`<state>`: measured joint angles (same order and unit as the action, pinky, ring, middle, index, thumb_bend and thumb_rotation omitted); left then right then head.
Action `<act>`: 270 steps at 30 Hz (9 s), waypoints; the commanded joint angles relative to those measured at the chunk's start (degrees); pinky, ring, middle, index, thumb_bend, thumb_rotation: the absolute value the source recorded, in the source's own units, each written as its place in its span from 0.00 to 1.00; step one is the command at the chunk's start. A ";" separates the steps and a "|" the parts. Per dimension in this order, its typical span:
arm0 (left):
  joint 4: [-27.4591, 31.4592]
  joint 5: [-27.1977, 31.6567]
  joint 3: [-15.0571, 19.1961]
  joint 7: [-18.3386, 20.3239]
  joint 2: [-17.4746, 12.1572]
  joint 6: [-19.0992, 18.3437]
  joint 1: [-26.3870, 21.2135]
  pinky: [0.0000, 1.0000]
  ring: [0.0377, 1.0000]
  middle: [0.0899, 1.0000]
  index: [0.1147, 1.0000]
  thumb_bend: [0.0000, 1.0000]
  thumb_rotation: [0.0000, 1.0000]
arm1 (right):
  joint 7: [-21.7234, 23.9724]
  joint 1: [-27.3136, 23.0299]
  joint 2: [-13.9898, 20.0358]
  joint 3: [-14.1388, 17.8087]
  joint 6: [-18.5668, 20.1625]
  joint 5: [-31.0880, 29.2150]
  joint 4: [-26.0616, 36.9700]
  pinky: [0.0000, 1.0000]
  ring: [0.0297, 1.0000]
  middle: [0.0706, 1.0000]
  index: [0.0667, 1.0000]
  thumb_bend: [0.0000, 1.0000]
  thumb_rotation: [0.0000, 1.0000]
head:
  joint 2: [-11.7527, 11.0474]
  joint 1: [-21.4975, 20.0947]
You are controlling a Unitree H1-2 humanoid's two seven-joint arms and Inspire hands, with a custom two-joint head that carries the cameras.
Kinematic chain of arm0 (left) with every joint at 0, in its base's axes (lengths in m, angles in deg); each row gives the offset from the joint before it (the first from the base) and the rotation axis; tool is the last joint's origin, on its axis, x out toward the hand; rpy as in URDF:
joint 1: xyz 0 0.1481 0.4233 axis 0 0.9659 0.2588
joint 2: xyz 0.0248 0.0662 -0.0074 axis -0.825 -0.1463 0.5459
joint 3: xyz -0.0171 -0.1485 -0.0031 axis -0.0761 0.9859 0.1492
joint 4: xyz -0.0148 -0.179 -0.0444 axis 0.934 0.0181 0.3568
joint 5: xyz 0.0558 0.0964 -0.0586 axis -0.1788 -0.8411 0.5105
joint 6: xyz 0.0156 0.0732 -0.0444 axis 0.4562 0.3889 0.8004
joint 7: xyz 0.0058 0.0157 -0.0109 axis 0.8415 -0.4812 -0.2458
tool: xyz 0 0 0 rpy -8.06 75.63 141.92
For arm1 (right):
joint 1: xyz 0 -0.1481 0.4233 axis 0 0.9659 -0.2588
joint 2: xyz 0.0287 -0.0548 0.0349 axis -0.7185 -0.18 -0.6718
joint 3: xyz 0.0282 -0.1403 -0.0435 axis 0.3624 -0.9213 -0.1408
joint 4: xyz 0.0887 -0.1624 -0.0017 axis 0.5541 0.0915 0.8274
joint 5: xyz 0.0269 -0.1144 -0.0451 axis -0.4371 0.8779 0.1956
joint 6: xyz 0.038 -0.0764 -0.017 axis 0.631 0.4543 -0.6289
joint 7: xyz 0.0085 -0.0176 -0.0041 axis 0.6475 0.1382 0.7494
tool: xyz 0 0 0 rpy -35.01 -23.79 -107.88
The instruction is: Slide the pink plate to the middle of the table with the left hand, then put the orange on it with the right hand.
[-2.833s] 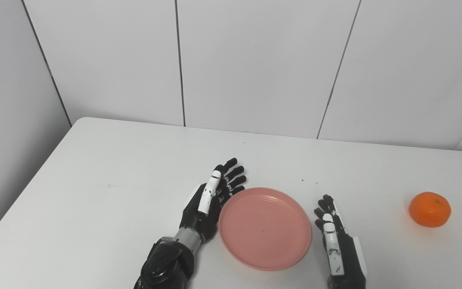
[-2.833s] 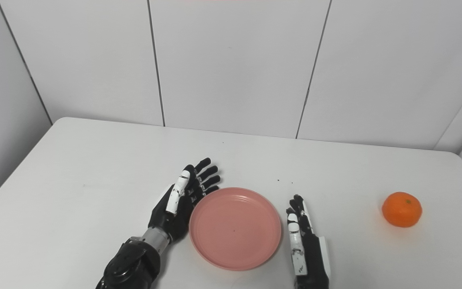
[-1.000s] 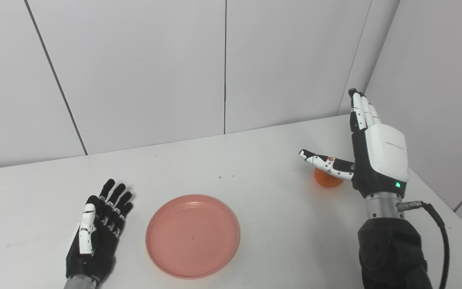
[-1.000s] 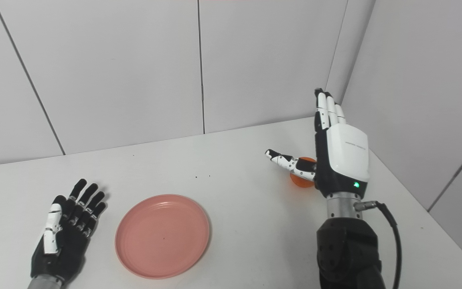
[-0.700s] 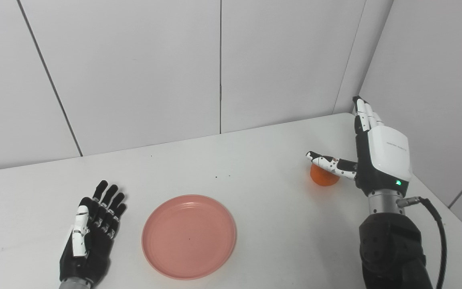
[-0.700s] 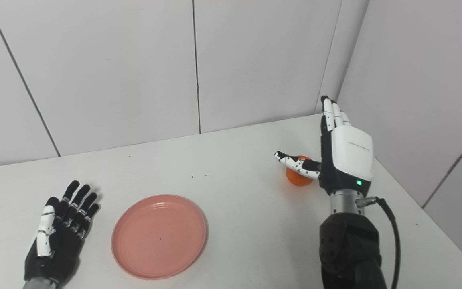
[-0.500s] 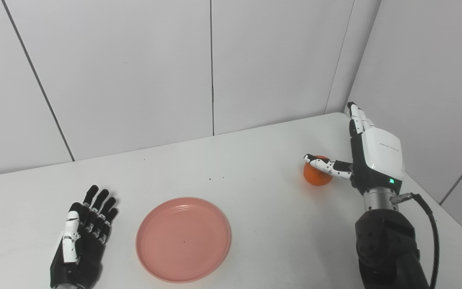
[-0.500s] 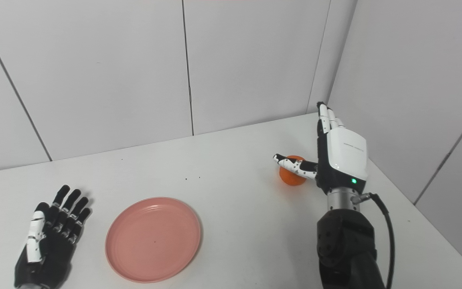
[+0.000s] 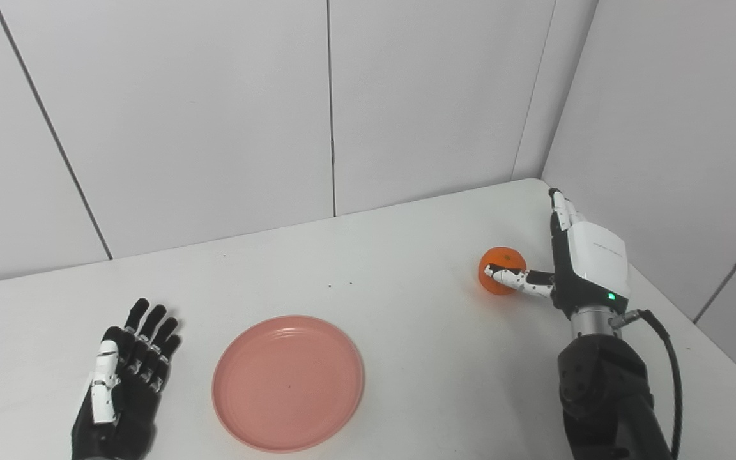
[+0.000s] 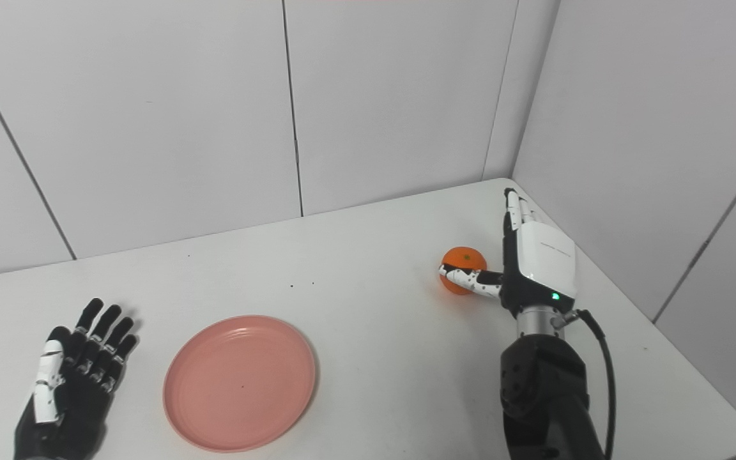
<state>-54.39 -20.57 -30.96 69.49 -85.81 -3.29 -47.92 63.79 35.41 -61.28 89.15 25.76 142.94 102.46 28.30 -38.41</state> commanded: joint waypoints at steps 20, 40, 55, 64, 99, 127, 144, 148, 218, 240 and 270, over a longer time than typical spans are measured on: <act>1.99 -0.17 -0.47 -1.34 -0.37 -4.38 1.64 0.99 0.96 0.97 0.96 0.31 1.00 | -1.22 -3.34 1.72 -1.79 0.20 -5.26 -4.89 0.79 0.91 0.93 0.96 0.99 0.47 | 0.44 0.21; 2.38 0.02 -0.38 -1.51 -0.50 -4.94 1.57 0.99 0.96 0.97 0.96 0.31 1.00 | -4.00 -6.09 4.54 -1.62 0.26 -7.77 -11.57 0.78 0.89 0.91 0.93 0.96 0.42 | 0.75 0.68; 2.45 0.31 0.00 -1.35 -0.45 -5.53 1.48 1.00 0.97 0.97 0.96 0.30 1.00 | -6.02 -6.62 4.66 -0.32 0.27 -10.97 -14.20 0.66 0.77 0.84 0.86 0.94 0.38 | 1.30 0.82; 2.76 0.10 0.08 -1.78 -0.42 -5.83 1.56 0.99 0.96 0.96 0.96 0.30 1.00 | -4.30 -7.62 4.45 -0.68 0.26 -9.98 -15.17 0.61 0.74 0.80 0.82 0.96 0.38 | 1.46 0.83; 2.14 0.60 0.24 -0.56 -0.94 -5.00 1.60 0.98 0.96 0.97 0.96 0.30 1.00 | 3.43 -9.15 6.88 -2.15 0.27 -8.28 -18.31 0.34 0.40 0.46 0.46 0.54 0.11 | 2.18 1.87; 1.80 -0.20 -0.09 -0.47 -0.63 -4.17 1.44 0.97 0.95 0.96 0.95 0.31 1.00 | 2.54 -9.54 2.32 -1.45 0.25 -9.36 5.31 0.35 0.40 0.41 0.49 0.53 0.00 | 2.66 4.01; 2.73 -1.96 -1.31 -2.05 1.09 -2.62 2.45 0.95 0.92 0.92 0.91 0.34 1.00 | 4.40 -11.14 -2.99 -12.06 0.03 -4.37 8.76 0.33 0.40 0.41 0.48 0.53 0.00 | 3.59 10.63; 2.80 -2.73 -1.56 -2.58 1.81 -1.86 2.80 0.93 0.91 0.91 0.90 0.36 1.00 | 3.74 -11.22 -3.69 -15.38 -1.54 -5.14 8.00 0.31 0.37 0.40 0.50 0.52 0.00 | 3.99 12.67; 7.70 -11.81 -6.96 -11.65 9.99 -3.24 3.50 0.87 0.87 0.88 0.87 0.42 1.00 | -6.97 -6.64 -7.98 -38.37 -11.31 -10.43 -12.29 0.26 0.35 0.40 0.51 0.52 0.00 | 10.22 36.88; 8.00 -12.64 -6.75 -11.82 9.91 -3.22 3.59 0.87 0.87 0.88 0.87 0.42 1.00 | -0.73 -6.74 -7.01 -38.18 -10.79 -8.67 -9.85 0.76 0.78 0.80 0.82 0.97 0.35 | 10.39 36.46; 7.56 -11.58 -6.09 -10.66 9.37 -2.88 3.51 0.88 0.88 0.89 0.88 0.42 1.00 | 2.29 -3.90 -8.06 -25.84 -10.59 -28.02 7.09 0.81 0.88 0.90 0.94 1.00 0.62 | 9.90 35.79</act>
<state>-46.80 -32.97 -37.27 58.66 -76.46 -5.52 -44.28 67.85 32.69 -68.55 62.44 15.55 115.21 107.33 38.23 -2.64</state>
